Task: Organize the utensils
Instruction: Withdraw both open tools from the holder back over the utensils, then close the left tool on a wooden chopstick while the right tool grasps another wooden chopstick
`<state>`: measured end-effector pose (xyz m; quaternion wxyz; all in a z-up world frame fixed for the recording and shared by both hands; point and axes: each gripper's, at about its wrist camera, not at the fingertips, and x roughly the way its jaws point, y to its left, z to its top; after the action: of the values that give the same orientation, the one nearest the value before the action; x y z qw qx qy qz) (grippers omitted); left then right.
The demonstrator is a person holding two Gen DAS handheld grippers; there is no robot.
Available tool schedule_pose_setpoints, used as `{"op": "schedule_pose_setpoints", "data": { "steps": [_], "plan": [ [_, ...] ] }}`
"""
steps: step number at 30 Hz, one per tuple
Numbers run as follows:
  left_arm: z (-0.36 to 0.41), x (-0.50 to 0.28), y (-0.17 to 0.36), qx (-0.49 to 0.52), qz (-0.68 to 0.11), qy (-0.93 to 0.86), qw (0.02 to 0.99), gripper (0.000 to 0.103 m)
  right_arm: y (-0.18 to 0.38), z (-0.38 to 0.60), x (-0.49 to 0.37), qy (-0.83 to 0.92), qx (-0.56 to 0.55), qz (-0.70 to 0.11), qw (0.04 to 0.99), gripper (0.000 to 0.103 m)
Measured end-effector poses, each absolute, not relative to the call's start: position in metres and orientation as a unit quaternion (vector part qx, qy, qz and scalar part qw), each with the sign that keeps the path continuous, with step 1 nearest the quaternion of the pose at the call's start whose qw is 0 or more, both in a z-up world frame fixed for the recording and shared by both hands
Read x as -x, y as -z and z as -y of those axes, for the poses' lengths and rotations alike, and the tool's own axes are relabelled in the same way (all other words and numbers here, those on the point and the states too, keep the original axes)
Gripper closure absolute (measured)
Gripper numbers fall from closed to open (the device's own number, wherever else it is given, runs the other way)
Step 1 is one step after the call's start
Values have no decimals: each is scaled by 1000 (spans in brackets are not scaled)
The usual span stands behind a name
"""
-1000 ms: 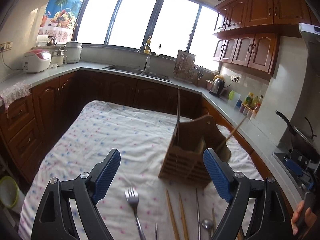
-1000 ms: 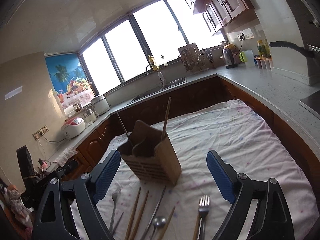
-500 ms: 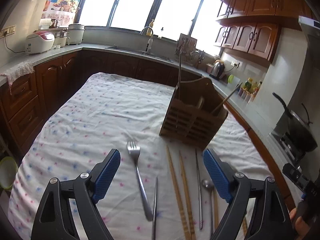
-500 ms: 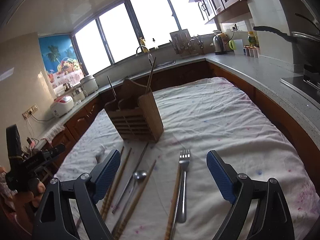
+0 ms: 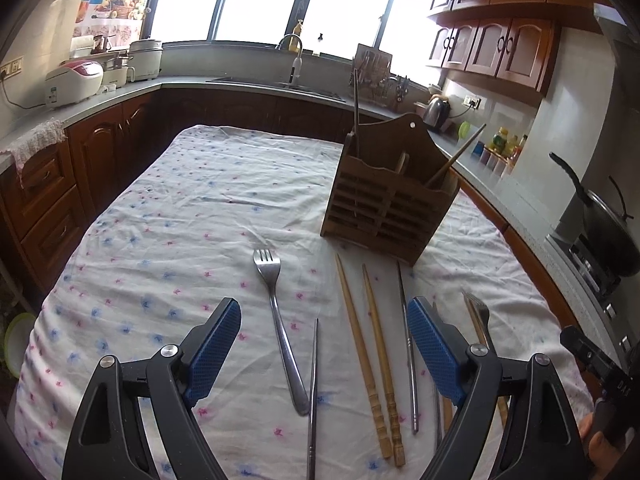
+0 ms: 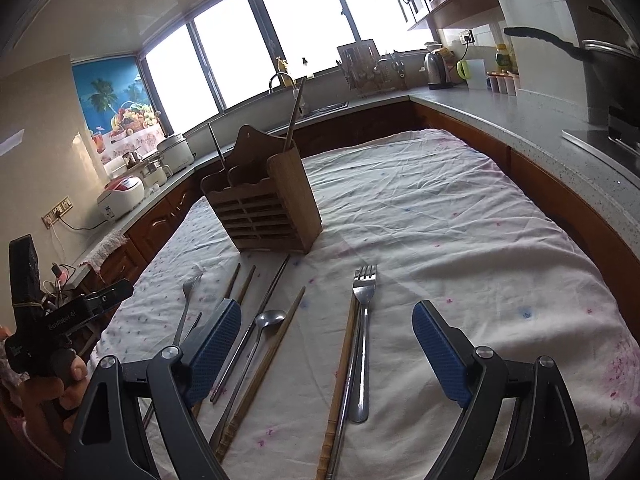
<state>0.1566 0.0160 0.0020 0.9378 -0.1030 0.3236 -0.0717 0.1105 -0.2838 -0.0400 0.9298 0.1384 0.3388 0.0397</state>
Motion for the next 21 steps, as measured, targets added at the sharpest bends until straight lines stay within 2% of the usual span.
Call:
{"op": "schedule_pose_setpoints", "data": {
  "steps": [3, 10, 12, 17, 21],
  "plan": [
    [-13, -160, -2, 98, -328, 71, 937, 19, 42, 282, -116, -40, -134, -346, 928, 28],
    [-10, -178, 2, 96, -347, 71, 930, 20, 51, 284, -134, -36, -134, -367, 920, 41],
    [-8, -184, 3, 90, -352, 73, 929, 21, 53, 284, -138, -39, -137, -371, 918, 50],
    [4, -205, 8, 73, -375, 79, 921, 34, 62, 281, -150, -49, -138, -389, 910, 60],
    [12, -224, 15, 63, -395, 85, 913, 40, 74, 277, -160, -53, -141, -409, 900, 68]
  ]
}}
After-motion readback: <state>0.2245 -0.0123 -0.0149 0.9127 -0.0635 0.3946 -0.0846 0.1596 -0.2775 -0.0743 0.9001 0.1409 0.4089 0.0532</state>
